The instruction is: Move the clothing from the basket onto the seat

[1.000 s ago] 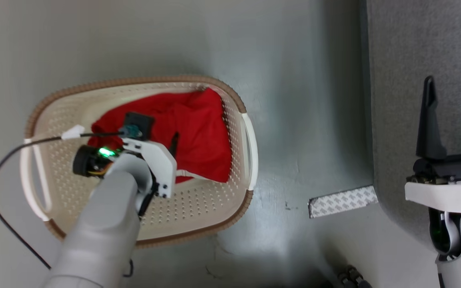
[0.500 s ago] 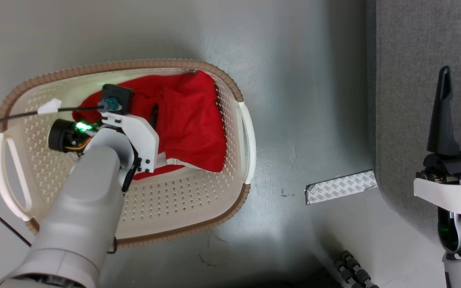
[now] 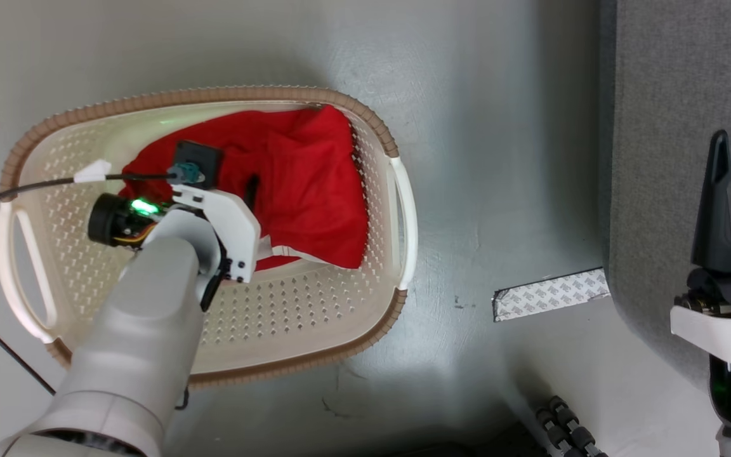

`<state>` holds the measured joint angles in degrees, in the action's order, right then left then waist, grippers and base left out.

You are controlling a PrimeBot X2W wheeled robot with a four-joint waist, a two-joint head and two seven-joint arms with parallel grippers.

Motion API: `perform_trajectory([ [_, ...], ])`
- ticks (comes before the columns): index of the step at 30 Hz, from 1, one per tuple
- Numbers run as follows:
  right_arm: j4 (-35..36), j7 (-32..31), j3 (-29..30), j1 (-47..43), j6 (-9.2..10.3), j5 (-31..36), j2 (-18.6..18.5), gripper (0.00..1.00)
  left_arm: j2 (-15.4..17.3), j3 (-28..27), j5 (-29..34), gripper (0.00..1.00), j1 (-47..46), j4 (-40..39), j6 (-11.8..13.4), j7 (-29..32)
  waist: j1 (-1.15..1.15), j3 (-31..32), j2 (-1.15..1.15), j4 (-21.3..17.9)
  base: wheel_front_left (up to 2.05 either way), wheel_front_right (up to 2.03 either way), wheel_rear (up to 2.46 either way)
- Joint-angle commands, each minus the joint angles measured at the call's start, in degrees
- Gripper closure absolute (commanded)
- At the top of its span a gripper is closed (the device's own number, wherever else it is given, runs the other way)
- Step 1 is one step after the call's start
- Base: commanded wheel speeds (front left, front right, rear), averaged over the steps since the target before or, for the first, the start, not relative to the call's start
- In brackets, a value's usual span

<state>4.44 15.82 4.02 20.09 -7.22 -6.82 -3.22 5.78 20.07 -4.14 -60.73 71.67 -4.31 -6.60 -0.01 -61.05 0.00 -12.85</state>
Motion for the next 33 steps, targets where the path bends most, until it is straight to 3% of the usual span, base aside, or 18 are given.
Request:
perform_trajectory([
  [1,-3.9,-1.2,1.3,-3.5,-0.43,-1.5,0.6,0.0,-0.3,0.4,-0.4,0.74,-0.2,0.3,-0.6,-0.4,0.01,0.0,0.0,0.1,0.0,0.0,0.0],
  [2,-3.7,-1.2,1.6,-3.8,-0.41,-1.4,0.6,0.0,-0.4,0.5,-0.6,1.0,-0.3,0.4,-0.7,-0.7,0.01,0.0,0.0,0.2,0.0,0.0,0.0],
  [10,-3.9,-1.2,1.2,-1.9,-0.39,-2.5,0.5,0.0,-1.4,1.4,-2.1,1.0,-1.3,0.8,-2.1,-3.2,0.01,0.7,0.0,0.0,0.0,0.0,0.0],
  [15,-5.0,-1.1,0.5,-0.7,-0.39,-2.8,0.4,0.0,-1.5,1.4,-3.1,1.0,0.2,0.1,-2.6,-6.3,0.01,4.4,0.0,0.5,0.0,0.0,0.0],
  [24,-7.6,-0.7,0.5,-0.5,-0.18,-1.8,0.2,0.0,-2.0,0.3,-6.6,1.0,7.0,-4.1,-2.9,-8.5,0.01,16.2,0.0,2.4,0.0,0.0,0.0],
  [33,-11.5,-0.7,1.0,-4.0,-0.18,-0.5,0.3,0.0,-2.2,-1.6,-9.7,1.0,19.9,-14.9,-2.5,-8.5,0.01,30.0,0.0,4.5,0.0,0.0,0.0],
])
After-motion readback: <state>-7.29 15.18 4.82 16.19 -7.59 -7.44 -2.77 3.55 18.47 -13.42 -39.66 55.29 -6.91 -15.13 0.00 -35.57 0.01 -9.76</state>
